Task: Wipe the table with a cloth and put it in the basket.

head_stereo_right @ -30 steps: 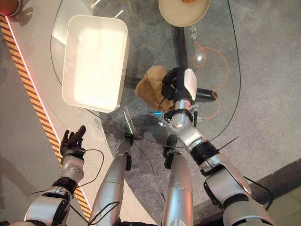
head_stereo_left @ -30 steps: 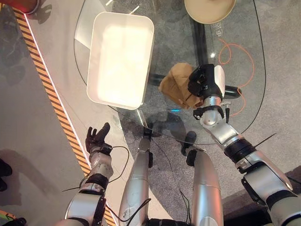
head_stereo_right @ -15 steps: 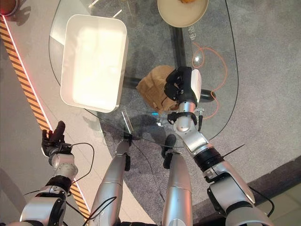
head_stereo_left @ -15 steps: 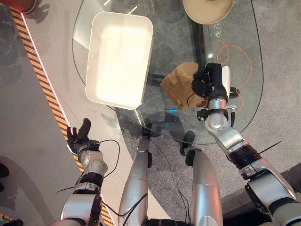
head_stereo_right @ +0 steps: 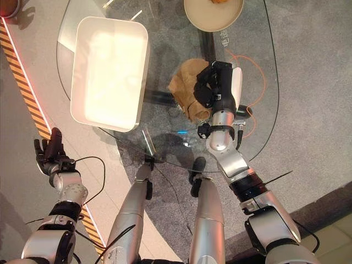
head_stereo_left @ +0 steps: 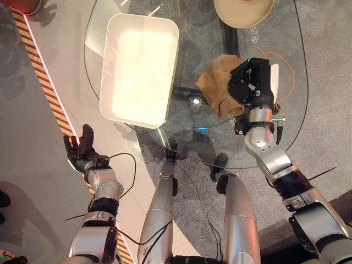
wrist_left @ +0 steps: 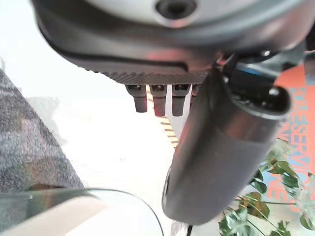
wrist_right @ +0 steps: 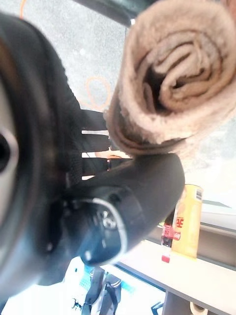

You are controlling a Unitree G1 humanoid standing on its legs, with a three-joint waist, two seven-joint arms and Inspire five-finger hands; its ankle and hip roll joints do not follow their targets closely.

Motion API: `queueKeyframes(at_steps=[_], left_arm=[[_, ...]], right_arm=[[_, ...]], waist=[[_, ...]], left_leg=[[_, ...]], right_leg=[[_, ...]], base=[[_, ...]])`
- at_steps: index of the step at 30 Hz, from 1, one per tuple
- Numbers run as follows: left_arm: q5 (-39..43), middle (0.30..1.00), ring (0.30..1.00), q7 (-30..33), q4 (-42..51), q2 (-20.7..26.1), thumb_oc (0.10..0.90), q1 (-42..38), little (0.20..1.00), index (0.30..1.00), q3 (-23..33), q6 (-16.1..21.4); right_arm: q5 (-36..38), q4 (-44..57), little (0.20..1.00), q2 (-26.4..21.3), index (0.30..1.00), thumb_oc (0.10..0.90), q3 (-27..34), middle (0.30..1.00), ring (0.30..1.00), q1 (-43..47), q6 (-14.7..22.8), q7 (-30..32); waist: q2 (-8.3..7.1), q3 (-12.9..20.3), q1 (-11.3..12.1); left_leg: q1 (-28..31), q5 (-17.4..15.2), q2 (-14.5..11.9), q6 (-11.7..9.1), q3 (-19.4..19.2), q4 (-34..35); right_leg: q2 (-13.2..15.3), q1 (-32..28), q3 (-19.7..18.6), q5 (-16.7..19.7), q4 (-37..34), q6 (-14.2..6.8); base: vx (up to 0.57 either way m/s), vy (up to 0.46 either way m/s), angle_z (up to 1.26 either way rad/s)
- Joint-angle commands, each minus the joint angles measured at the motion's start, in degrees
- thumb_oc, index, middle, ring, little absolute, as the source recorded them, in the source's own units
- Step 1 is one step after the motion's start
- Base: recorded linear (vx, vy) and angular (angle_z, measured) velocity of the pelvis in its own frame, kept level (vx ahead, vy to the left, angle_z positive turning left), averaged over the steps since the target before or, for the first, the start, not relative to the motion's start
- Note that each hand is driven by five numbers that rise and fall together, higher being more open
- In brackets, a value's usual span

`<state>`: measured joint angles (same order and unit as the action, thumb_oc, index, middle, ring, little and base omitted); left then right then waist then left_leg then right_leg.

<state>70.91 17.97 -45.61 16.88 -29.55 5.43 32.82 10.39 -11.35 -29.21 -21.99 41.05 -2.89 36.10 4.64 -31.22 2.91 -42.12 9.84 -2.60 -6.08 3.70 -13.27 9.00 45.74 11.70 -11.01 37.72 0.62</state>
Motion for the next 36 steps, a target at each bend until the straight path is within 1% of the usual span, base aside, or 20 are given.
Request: queueKeyframes(at_steps=[1, 8, 11, 12, 13, 16, 19, 22, 23, 24, 25, 29, 33, 34, 36], left_arm=[[-3.75, 0.900, 0.900, -1.38, 3.31, 5.38, 0.800, 1.52, 0.900, 0.900, 3.28, 6.90], [-5.13, 0.900, 0.900, -3.47, 8.21, 4.74, 0.800, 1.58, 0.900, 0.900, 2.88, 7.01], [-6.77, 0.900, 0.900, -6.14, 12.06, 4.47, 0.800, 0.84, 0.900, 0.900, 1.99, 5.73], [-7.50, 0.900, 0.900, -6.97, 13.36, 4.31, 0.800, 0.42, 0.900, 0.900, 1.71, 5.38], [-8.41, 0.900, 0.900, -8.32, 14.84, 4.12, 0.800, 0.58, 0.900, 0.900, 1.38, 5.08], [-10.27, 0.900, 0.900, -8.57, 16.91, 3.89, 0.800, 0.47, 0.900, 0.900, 1.11, 5.08], [-12.71, 0.900, 0.900, -7.55, 19.63, 3.65, 0.800, -0.02, 0.900, 0.900, 1.01, 5.46], [-13.94, 0.900, 0.900, -7.27, 20.81, 3.33, 0.800, -0.20, 0.900, 0.900, 0.88, 5.81], [-14.82, 0.900, 0.900, -6.97, 21.53, 3.21, 0.800, -0.45, 0.900, 0.900, 0.81, 5.87], [-15.79, 0.900, 0.900, -6.63, 22.22, 3.06, 0.800, -0.35, 0.900, 0.900, 0.68, 5.88], [-16.54, 0.900, 0.900, -6.27, 23.60, 3.16, 0.800, -0.47, 0.900, 0.900, 0.58, 5.54], [-17.34, 0.900, 0.900, -7.82, 26.14, 3.49, 0.800, -0.31, 0.900, 0.900, 0.21, 4.86], [-15.62, 0.900, 0.900, -13.25, 30.13, 3.53, 0.800, 0.06, 0.900, 0.900, -1.25, 1.02], [-15.72, 0.900, 0.900, -14.84, 31.84, 3.54, 0.800, 0.36, 0.900, 0.900, -1.89, -0.95], [-15.34, 0.900, 0.900, -15.96, 34.32, 3.54, 0.800, 0.50, 0.900, 0.900, -2.94, -3.63]], right_arm=[[-2.22, 13.35, 0.200, 0.67, 0.300, 0.100, 4.30, 0.300, 0.300, 2.79, 8.41, -0.57], [-2.64, 16.38, 0.200, 1.70, 0.300, 0.100, 6.04, 0.300, 0.300, 1.42, 10.07, -2.34], [-3.14, 17.87, 0.200, 1.99, 0.300, 0.100, 6.85, 0.300, 0.300, 0.81, 10.60, -2.98], [-3.40, 18.32, 0.200, 2.19, 0.300, 0.100, 7.13, 0.300, 0.300, 0.77, 10.62, -3.24], [-3.67, 18.75, 0.200, 2.31, 0.300, 0.100, 7.49, 0.300, 0.300, -0.05, 11.12, -3.61], [-4.04, 19.02, 0.200, 2.48, 0.300, 0.100, 7.96, 0.300, 0.300, -0.77, 11.99, -4.00], [-4.86, 19.15, 0.200, 3.04, 0.300, 0.100, 8.48, 0.300, 0.300, -1.77, 13.54, -4.48], [-5.16, 19.21, 0.200, 3.35, 0.300, 0.100, 8.60, 0.300, 0.300, -1.79, 14.04, -4.70], [-5.10, 19.51, 0.200, 3.35, 0.300, 0.100, 8.73, 0.300, 0.300, -1.66, 14.21, -4.80], [-5.14, 19.81, 0.200, 3.42, 0.300, 0.100, 8.79, 0.300, 0.300, -1.88, 14.40, -4.88], [-5.11, 20.36, 0.200, 3.38, 0.300, 0.100, 8.98, 0.300, 0.300, -1.92, 14.73, -4.97], [-4.89, 21.59, 0.200, 3.33, 0.300, 0.100, 9.19, 0.300, 0.300, -2.08, 15.51, -5.08], [-4.88, 22.68, 0.200, 3.22, 0.300, 0.100, 9.54, 0.300, 0.300, -2.34, 16.58, -4.82], [-4.90, 23.05, 0.200, 3.26, 0.300, 0.100, 9.85, 0.300, 0.300, -2.63, 16.97, -5.06], [-5.10, 23.62, 0.200, 3.18, 0.300, 0.100, 10.17, 0.300, 0.300, -2.76, 17.29, -5.31]], waist=[[-1.18, 1.42, -1.16], [-1.27, 1.42, -1.22], [-1.43, 1.42, -1.27], [-1.38, 1.42, -1.29], [-1.42, 1.42, -1.35], [-1.38, 1.42, -1.33], [-1.42, 1.42, -1.29], [-1.51, 1.42, -1.28], [-1.54, 1.42, -1.26], [-1.60, 1.42, -1.26], [-1.69, 1.42, -1.27], [-1.92, 1.42, -1.39], [-2.01, 1.42, -1.47], [-2.09, 1.42, -1.51], [-2.10, 1.42, -1.56]], left_leg=[[1.86, -9.38, 4.37, 4.68, -5.51, -7.22], [1.77, -9.59, 4.32, 4.73, -5.54, -7.37], [1.87, -9.58, 4.22, 4.72, -5.68, -7.22], [1.57, -8.96, 4.14, 4.75, -5.73, -6.85], [1.88, -9.55, 4.16, 4.74, -5.79, -7.07], [1.77, -9.49, 4.06, 4.79, -5.89, -6.94], [1.61, -9.78, 4.10, 4.81, -5.91, -7.20], [1.61, -9.93, 4.07, 4.73, -5.87, -7.35], [1.30, -9.35, 4.07, 4.77, -5.85, -7.08], [1.68, -9.97, 4.07, 4.72, -5.82, -7.29], [1.76, -9.90, 4.07, 4.67, -5.79, -7.12], [1.92, -9.99, 3.92, 4.63, -5.90, -6.90], [1.86, -10.06, 3.81, 4.58, -6.02, -6.92], [2.04, -10.19, 3.82, 4.61, -6.08, -6.89], [2.19, -10.09, 3.81, 4.70, -6.21, -6.59]], right_leg=[[-4.63, -2.80, -3.53, 5.58, -10.66, -1.75], [-4.67, -2.85, -3.66, 5.60, -10.67, -1.93], [-4.71, -3.14, -3.61, 5.79, -11.00, -2.13], [-4.76, -2.88, -3.53, 6.45, -11.37, -2.15], [-4.74, -3.13, -3.58, 5.98, -11.08, -2.32], [-4.75, -3.05, -3.54, 6.13, -11.17, -2.46], [-4.58, -3.03, -3.37, 6.07, -11.17, -2.64], [-4.49, -3.17, -3.31, 6.05, -11.25, -2.69], [-4.55, -2.94, -3.24, 6.69, -11.65, -2.64], [-4.53, -3.31, -3.29, 6.10, -11.38, -2.76], [-4.60, -3.43, -3.30, 6.22, -11.61, -2.85], [-4.75, -3.60, -3.35, 6.33, -11.90, -2.99], [-4.82, -3.66, -3.41, 6.42, -11.93, -3.23], [-4.88, -3.89, -3.37, 6.31, -11.91, -3.31], [-4.94, -4.04, -3.35, 6.51, -12.17, -3.42]], base=[[0.00, 0.000, 0.00], [0.00, 0.000, 0.00], [0.00, 0.000, 0.00], [0.00, 0.000, 0.00], [0.00, 0.000, 0.00], [0.00, 0.000, 0.00], [0.00, 0.000, 0.00], [0.00, 0.000, 0.00], [0.00, 0.000, 0.00], [0.00, 0.000, 0.00], [0.00, 0.000, 0.00], [0.00, 0.000, 0.00], [0.00, 0.000, 0.00], [0.00, 0.000, 0.00], [0.00, 0.000, 0.00]])
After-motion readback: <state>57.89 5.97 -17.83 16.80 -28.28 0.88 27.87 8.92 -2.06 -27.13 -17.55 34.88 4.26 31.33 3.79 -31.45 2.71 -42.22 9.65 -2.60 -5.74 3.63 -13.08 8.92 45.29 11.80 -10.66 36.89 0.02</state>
